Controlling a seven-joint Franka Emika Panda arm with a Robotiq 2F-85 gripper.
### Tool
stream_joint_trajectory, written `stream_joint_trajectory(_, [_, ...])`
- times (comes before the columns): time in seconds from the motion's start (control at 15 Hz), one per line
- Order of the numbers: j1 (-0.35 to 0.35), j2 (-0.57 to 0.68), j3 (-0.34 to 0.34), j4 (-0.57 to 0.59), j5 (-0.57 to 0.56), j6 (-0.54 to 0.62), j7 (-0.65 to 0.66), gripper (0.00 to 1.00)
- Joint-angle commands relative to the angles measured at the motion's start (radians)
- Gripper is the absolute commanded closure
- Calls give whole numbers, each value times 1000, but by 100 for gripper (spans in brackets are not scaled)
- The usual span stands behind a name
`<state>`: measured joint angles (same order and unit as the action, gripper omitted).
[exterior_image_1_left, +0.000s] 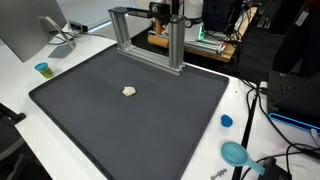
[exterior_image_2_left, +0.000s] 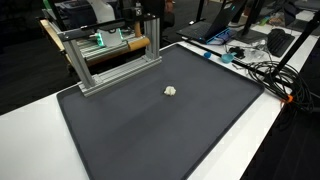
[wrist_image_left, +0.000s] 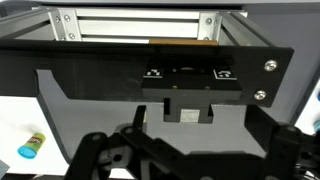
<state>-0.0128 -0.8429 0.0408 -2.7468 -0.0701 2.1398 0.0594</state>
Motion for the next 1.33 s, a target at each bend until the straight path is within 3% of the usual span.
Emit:
stream_joint_trajectory(0.0, [-9,48,4,1,-7,43,9,0])
stream_joint_trajectory(1.07, [2,106,-38,1,39,111,-11,0])
stream_joint_trajectory(1.27, [4,107,-28,2,39,88,-2,14])
